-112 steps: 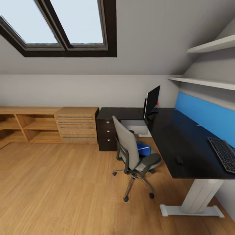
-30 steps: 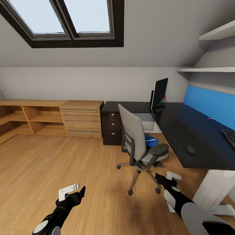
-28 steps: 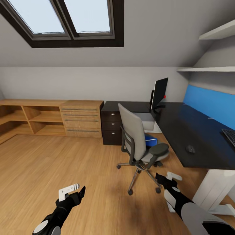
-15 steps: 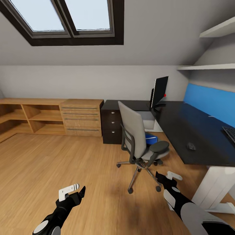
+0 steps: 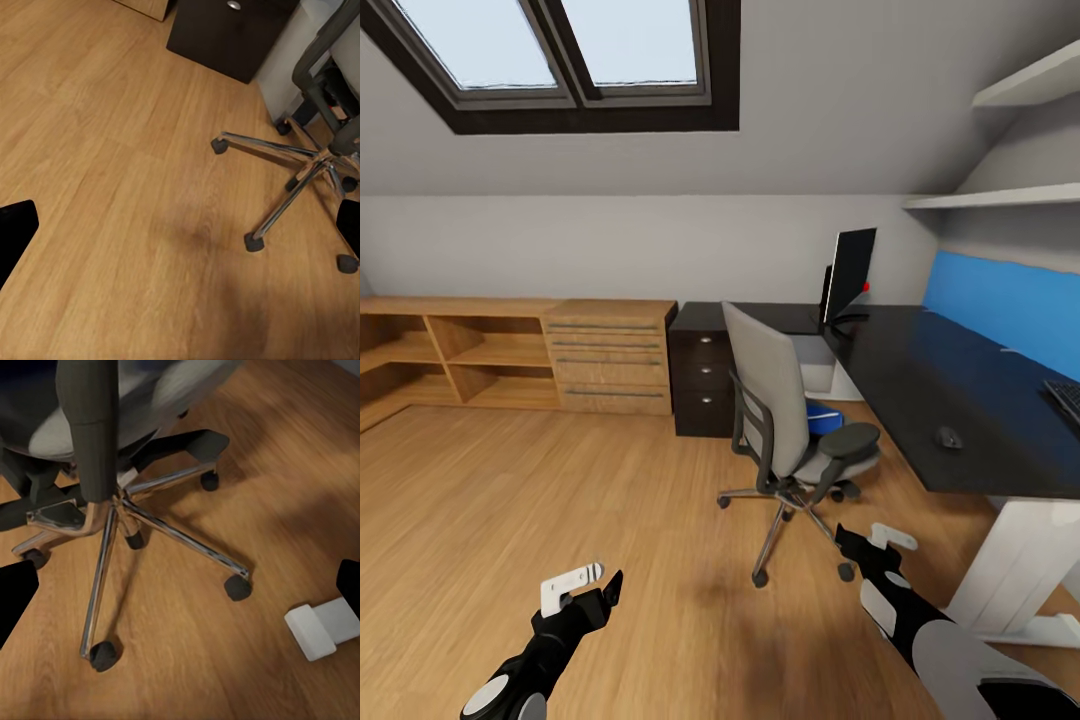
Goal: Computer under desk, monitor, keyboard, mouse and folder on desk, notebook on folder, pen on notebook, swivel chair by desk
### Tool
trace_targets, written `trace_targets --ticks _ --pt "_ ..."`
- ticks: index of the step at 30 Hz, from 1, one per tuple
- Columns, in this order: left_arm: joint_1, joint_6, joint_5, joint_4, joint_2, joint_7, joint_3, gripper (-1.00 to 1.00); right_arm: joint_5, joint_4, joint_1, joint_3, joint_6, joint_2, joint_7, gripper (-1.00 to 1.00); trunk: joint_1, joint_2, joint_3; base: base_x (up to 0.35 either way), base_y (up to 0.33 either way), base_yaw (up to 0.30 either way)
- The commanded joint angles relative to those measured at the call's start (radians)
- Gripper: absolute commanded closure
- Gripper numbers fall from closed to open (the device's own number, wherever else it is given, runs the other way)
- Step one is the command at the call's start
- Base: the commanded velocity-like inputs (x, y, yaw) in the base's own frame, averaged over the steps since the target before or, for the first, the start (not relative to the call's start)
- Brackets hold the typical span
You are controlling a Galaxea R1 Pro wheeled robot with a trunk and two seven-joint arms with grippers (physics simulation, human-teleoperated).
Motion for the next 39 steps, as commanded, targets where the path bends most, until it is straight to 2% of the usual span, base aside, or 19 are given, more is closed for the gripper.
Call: trace_targets --ticks 1,23,24,32,39 --pt "0.000 0.005 0.011 -0.002 0.000 0.006 0.000 -1.00 -0.002 0.000 -0.001 0.000 -0.003 0.000 -0.002 -1.00 0.004 -0.008 -0.004 0.000 0.000 0.000" --pt "0.000 0.005 0.011 -0.002 -0.001 0.006 -0.001 -1.00 -0.002 0.003 -0.001 -0.002 -0.008 -0.005 0.001 -1.00 0.088 -0.162 -0.073 0.000 0.000 0.000" --pt "0.000 0.005 0.011 -0.002 -0.002 0.006 -0.005 -1.00 -0.001 0.005 -0.001 0.001 -0.032 -0.003 0.000 -1.00 0.092 -0.169 -0.076 0.000 0.000 0.000" --pt "0.000 0.006 0.011 -0.002 -0.002 0.007 -0.022 -1.00 -0.004 0.005 -0.002 -0.003 -0.039 -0.017 -0.004 -1.00 0.123 -0.225 -0.101 0.000 0.000 0.000" --pt "0.000 0.006 0.011 -0.002 -0.002 0.007 -0.024 -1.00 -0.002 0.002 -0.081 -0.004 0.019 -0.044 -0.014 -1.00 0.150 -0.274 -0.123 0.000 0.000 0.000"
